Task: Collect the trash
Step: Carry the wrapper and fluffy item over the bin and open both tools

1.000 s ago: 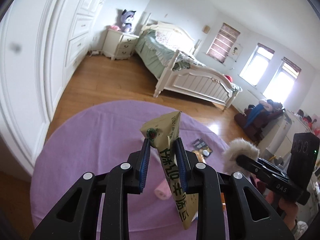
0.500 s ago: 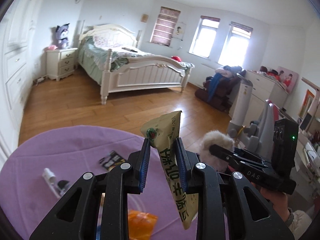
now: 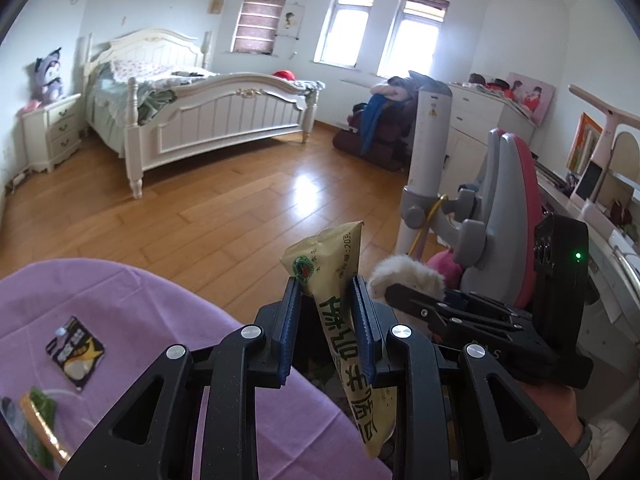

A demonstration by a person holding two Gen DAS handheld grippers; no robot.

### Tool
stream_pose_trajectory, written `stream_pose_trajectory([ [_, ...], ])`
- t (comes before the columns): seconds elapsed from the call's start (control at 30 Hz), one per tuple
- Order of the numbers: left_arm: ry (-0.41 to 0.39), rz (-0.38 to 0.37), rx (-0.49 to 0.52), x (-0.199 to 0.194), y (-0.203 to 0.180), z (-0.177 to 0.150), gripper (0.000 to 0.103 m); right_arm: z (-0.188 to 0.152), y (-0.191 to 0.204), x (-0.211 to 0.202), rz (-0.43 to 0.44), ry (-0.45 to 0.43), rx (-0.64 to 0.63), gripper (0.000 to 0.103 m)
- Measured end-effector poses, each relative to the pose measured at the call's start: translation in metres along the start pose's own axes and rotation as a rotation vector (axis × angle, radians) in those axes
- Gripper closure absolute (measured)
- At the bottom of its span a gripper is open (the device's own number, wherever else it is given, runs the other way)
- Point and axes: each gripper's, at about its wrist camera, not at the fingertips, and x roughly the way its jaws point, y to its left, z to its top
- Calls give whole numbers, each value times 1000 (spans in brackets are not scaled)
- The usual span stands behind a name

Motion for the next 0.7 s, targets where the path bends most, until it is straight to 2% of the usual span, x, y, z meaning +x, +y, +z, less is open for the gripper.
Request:
stream_pose_trajectory([
  [0.27,64,-9,-1,48,-10,-5,76,-11,-41,14,-10,49,87,60],
  [0.7,116,-26,12,92,-33,-6,76,-21,-74,24,-39,84,158,58],
])
